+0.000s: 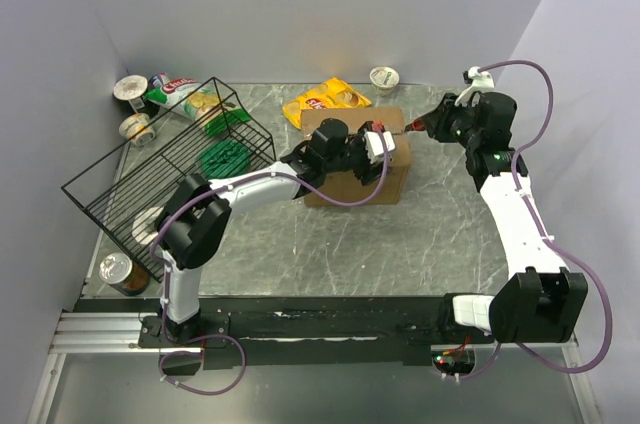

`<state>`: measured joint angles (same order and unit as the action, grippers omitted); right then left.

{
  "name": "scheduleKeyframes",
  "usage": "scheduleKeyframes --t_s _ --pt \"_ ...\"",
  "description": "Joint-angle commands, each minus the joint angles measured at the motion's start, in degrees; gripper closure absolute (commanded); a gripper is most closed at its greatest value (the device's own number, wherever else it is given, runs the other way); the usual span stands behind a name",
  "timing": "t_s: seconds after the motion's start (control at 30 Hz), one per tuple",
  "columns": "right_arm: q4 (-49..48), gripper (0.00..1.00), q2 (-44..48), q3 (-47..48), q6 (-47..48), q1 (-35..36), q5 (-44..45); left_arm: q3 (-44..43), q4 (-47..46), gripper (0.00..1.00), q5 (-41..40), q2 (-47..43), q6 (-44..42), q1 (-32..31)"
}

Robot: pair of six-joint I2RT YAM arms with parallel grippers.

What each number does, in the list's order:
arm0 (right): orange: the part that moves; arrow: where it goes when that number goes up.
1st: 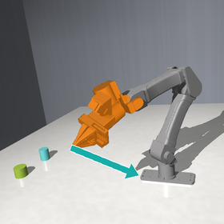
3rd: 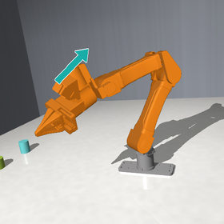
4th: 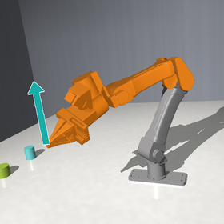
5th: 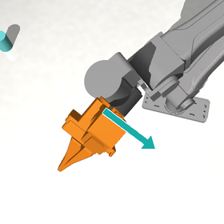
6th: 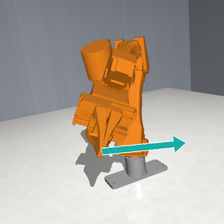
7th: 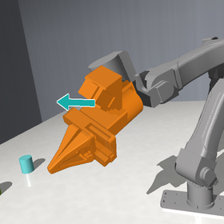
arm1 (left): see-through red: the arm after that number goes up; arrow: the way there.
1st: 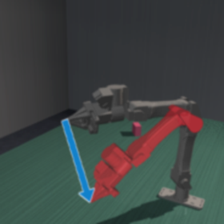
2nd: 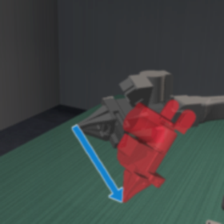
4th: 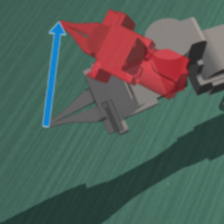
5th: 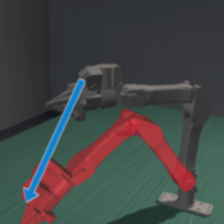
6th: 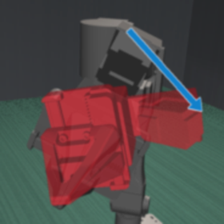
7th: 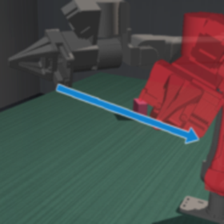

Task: Unpack the express box

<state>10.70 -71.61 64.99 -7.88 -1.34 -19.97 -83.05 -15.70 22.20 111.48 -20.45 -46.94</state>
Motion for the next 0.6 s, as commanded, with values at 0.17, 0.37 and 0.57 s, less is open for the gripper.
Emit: scheduleKeyframes --t_s 0.17,0.37,0.57 --pt "4.41 1.00 3.23 -0.74 -4.43 4.33 6.25 1.04 -1.08 0.34 -10.06 4.44 11.39 1.06" --pt "6.79 1.00 4.81 -1.18 -4.51 5.30 8.98 0.34 -1.52 0.35 -11.73 5.50 13.59 1.06" --pt "9.16 1.00 6.84 -2.85 -3.90 5.21 9.86 0.60 -1.35 0.39 -12.79 6.12 14.73 1.67"
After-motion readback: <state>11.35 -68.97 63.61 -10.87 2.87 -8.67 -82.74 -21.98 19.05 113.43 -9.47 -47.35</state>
